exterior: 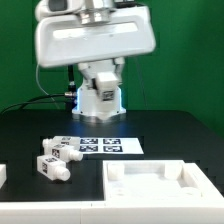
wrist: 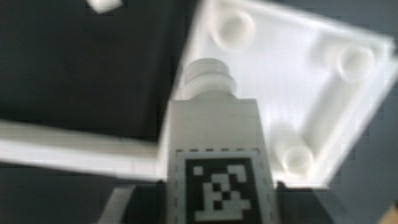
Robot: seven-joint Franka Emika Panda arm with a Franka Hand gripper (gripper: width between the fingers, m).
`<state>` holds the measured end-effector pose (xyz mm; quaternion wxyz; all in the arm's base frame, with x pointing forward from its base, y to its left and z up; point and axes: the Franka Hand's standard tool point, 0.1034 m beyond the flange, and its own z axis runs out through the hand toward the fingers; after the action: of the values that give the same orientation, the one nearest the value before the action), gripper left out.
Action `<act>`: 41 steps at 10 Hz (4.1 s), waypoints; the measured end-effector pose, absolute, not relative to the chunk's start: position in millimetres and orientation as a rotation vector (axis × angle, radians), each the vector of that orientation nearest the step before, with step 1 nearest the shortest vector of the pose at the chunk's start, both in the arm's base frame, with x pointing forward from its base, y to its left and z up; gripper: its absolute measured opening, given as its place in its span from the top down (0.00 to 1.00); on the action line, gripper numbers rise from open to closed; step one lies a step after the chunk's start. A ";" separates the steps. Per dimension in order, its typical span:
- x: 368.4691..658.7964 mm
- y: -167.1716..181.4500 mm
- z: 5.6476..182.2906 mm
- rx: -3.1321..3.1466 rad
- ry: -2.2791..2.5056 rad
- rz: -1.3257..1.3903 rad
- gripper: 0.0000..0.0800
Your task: Assemble one leg
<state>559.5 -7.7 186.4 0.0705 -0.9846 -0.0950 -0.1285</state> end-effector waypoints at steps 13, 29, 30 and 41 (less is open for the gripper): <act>638.4 87.7 195.5 -2.903 0.063 -0.846 0.64; 629.9 92.1 93.6 -2.999 0.098 -0.944 0.64; 628.2 93.9 89.4 -3.003 0.094 -0.936 0.64; 625.9 110.6 87.7 -2.985 0.080 -0.986 0.64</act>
Offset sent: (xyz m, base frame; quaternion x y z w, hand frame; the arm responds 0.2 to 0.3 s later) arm 0.0000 0.0000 0.0000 0.0000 0.1938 0.0000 0.9810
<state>625.9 110.6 87.7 -0.0015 -0.9492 0.0255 -0.3136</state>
